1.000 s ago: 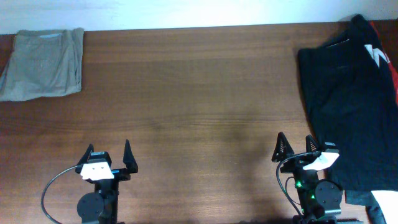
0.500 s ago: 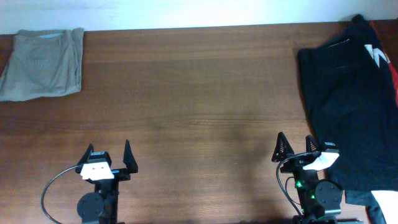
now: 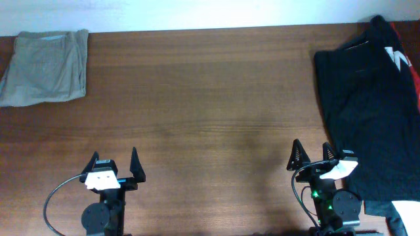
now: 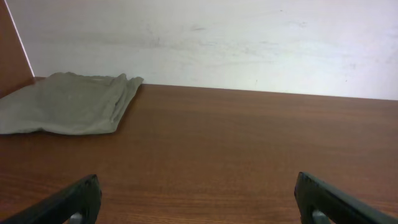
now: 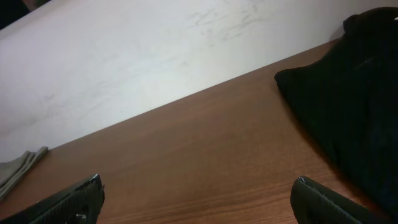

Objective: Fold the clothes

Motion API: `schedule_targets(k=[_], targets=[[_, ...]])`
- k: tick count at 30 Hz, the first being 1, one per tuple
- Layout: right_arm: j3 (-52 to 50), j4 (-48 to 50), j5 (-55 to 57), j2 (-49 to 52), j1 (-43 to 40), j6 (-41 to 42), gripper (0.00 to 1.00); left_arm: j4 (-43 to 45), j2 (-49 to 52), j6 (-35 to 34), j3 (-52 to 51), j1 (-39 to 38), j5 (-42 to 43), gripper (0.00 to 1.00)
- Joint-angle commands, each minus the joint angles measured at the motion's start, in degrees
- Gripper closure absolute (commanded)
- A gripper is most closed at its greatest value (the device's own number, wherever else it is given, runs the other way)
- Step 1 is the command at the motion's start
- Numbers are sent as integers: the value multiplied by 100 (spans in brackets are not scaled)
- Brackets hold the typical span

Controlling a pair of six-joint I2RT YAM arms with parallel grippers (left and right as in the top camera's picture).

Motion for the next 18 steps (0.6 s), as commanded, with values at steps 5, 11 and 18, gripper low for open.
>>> schedule_targets(k=[5, 11, 18], targets=[[-28, -26, 31, -39, 26, -55, 1, -9, -39, -13, -37, 9, -63, 1], [-28, 59, -896, -37, 26, -33, 1, -9, -39, -13, -37, 9, -63, 1], [-28, 422, -2291, -37, 26, 68, 1, -9, -39, -15, -37, 9, -63, 1]])
